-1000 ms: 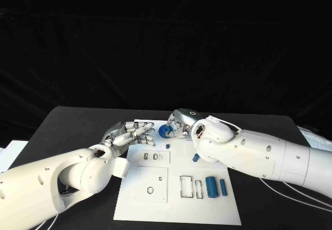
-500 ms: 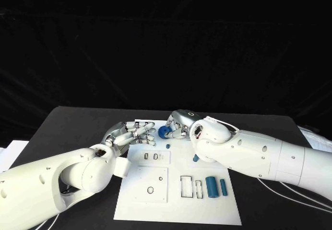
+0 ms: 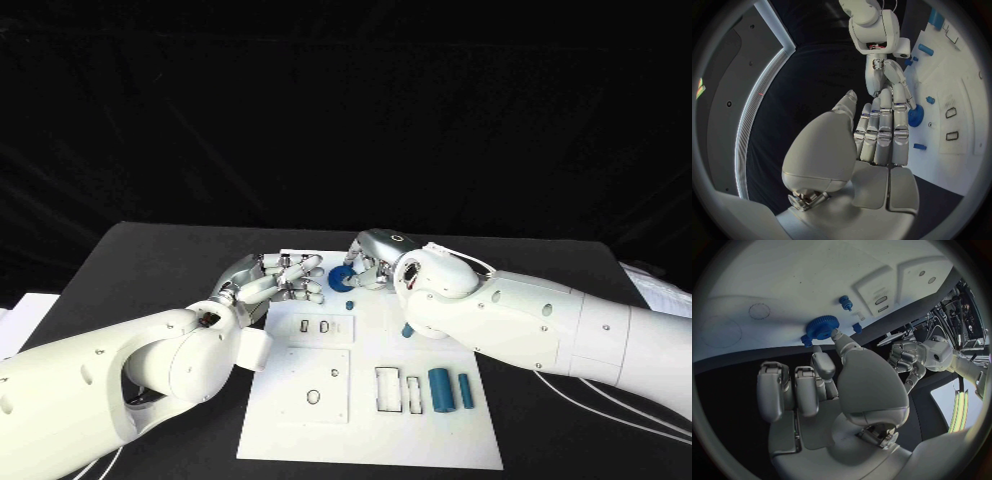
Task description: Assemble the parts on the task board
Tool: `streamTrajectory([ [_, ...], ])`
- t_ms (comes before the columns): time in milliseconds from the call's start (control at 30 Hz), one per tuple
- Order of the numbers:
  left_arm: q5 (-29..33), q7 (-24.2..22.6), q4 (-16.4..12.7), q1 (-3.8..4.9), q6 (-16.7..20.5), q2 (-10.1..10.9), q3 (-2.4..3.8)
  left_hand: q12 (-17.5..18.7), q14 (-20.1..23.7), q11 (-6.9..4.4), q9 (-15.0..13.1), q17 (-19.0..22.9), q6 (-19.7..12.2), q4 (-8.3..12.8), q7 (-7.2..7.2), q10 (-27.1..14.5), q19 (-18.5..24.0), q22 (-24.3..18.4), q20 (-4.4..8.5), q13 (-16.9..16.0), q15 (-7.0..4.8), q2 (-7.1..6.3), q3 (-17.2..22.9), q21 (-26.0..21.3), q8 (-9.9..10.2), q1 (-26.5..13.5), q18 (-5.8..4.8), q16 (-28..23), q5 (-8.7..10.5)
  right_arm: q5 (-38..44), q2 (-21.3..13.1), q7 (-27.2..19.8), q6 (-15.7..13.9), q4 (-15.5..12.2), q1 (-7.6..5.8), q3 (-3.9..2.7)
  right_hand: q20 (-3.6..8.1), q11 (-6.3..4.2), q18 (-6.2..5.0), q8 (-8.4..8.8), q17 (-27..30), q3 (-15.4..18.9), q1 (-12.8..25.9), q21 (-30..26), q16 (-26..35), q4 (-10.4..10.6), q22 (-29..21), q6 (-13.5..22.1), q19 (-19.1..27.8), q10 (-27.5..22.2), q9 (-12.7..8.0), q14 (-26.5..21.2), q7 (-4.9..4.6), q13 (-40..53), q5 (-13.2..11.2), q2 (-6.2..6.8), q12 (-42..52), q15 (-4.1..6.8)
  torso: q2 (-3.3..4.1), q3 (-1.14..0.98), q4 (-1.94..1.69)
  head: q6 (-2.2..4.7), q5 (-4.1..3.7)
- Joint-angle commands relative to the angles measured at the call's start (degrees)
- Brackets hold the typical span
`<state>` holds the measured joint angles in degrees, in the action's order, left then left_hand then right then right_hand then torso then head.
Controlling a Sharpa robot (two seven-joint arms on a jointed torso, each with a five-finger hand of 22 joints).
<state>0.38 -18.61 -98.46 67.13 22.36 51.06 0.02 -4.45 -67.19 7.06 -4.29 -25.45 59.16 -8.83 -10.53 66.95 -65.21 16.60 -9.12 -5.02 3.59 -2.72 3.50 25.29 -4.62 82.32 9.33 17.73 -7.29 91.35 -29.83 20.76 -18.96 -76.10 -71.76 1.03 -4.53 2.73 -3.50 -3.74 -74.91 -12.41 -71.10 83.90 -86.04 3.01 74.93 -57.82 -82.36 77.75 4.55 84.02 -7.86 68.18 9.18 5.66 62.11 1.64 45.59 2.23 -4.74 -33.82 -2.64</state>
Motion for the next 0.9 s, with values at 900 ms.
streamTrajectory([
  [900,0.09,-0.51,1.41,0.07,-1.60,0.00,0.02,0.34,0.25,-0.02,-0.09,-0.21,0.33,0.52,-0.01,0.06,0.32,0.15,-0.05,-0.09,-0.01,0.54,0.12,-0.21,0.25,0.30,0.84,-0.27,0.26,-24.18,-23.08,-28.54,-0.35,-8.00,-0.61,-0.49,-0.64,0.44,0.56,0.09,-9.09,0.47,-3.36,-0.32,-1.33,-2.20,1.80,0.88,0.24,0.99,-0.34,4.79,-0.48,3.30,2.63,-0.05,3.53,-0.64,-1.04,-0.87,1.99,0.68,0.32],
])
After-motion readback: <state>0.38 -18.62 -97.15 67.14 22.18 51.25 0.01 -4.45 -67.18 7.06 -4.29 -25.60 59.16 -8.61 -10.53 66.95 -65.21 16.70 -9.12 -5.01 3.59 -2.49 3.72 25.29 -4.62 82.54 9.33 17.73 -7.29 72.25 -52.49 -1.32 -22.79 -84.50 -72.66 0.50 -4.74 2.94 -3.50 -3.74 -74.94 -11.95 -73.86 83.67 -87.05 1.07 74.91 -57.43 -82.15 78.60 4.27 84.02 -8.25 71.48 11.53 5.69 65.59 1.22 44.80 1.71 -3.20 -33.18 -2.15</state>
